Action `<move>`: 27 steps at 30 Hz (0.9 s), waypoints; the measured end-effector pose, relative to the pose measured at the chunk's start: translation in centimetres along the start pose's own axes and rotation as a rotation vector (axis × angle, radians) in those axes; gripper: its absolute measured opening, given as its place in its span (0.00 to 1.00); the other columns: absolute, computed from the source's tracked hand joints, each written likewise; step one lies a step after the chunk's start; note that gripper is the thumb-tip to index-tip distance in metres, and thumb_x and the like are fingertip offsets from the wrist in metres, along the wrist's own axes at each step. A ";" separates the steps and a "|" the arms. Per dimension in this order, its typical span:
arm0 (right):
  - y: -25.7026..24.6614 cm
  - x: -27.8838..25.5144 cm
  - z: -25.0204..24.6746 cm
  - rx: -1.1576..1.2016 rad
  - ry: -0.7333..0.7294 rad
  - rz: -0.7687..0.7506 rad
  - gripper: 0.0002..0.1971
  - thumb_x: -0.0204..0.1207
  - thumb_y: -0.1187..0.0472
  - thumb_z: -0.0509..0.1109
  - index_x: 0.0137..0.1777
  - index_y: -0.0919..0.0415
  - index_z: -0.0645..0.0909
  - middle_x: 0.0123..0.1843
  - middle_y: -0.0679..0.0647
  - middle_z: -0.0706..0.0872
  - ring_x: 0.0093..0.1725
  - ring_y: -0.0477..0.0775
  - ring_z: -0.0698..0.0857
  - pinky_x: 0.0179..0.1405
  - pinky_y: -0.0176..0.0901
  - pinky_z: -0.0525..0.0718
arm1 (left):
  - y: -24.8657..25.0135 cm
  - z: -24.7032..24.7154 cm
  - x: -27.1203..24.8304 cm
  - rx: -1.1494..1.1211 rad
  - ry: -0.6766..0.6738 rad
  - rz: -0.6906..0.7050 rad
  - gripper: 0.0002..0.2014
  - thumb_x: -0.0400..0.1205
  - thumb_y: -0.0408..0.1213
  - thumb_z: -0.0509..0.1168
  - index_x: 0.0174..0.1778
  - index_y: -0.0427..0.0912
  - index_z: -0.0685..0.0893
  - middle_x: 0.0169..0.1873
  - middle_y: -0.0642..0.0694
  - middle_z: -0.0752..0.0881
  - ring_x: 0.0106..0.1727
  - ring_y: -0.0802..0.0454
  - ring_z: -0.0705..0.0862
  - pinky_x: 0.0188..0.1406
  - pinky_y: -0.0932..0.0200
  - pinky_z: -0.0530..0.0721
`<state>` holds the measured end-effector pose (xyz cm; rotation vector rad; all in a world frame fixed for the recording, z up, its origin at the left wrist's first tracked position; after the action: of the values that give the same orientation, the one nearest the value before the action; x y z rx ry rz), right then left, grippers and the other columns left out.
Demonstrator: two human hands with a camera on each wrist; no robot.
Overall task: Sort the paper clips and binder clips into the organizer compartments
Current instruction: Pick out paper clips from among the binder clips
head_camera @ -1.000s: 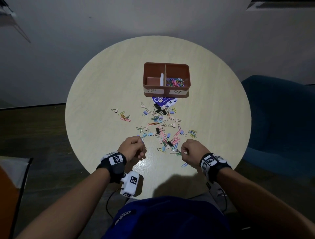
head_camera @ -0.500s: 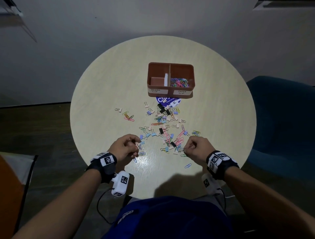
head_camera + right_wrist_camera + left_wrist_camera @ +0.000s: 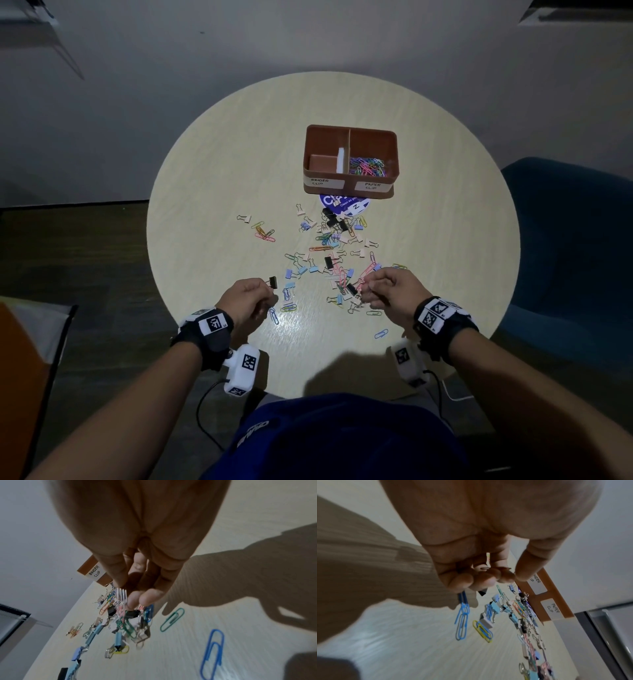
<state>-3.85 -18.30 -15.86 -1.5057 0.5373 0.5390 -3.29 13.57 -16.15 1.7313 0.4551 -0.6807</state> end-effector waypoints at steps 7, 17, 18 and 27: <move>-0.3 -0.6 0.2 0.063 0.035 0.103 0.11 0.88 0.68 0.58 0.55 0.70 0.82 0.40 0.64 0.88 0.36 0.62 0.89 0.38 0.51 0.91 | -0.2 0.1 -0.1 0.088 -0.004 0.020 0.12 0.83 0.27 0.60 0.40 0.34 0.87 0.28 0.42 0.84 0.28 0.48 0.78 0.30 0.62 0.76; -0.3 -1.6 0.0 0.155 0.007 0.084 0.10 0.80 0.80 0.63 0.57 0.73 0.82 0.50 0.68 0.90 0.45 0.64 0.90 0.42 0.47 0.92 | -0.5 -0.2 -0.5 0.706 0.123 0.112 0.06 0.76 0.46 0.67 0.37 0.49 0.82 0.34 0.54 0.88 0.38 0.52 0.86 0.32 0.63 0.78; -0.2 -1.6 -0.1 0.141 0.023 0.086 0.10 0.80 0.79 0.63 0.56 0.73 0.82 0.48 0.68 0.90 0.43 0.62 0.90 0.38 0.46 0.92 | -0.5 -0.1 -0.7 0.719 0.133 0.104 0.08 0.75 0.50 0.69 0.37 0.50 0.81 0.32 0.54 0.87 0.35 0.52 0.86 0.31 0.62 0.79; 0.6 -1.2 -0.7 0.120 0.073 0.119 0.11 0.87 0.70 0.57 0.54 0.72 0.82 0.38 0.64 0.84 0.33 0.58 0.83 0.36 0.45 0.88 | 0.0 1.1 -0.7 0.921 0.198 0.179 0.18 0.69 0.53 0.74 0.42 0.48 0.75 0.37 0.51 0.82 0.37 0.52 0.81 0.30 0.58 0.75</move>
<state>-5.12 -18.96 -15.57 -1.3896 0.7073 0.5360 -4.06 12.56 -15.87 2.6849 0.0977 -0.6298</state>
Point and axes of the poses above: each hand's wrist, its own x-axis towards the middle knuckle, its own z-axis out of the palm, y = z × x, the point moved 3 cm from there along x, towards the middle knuckle
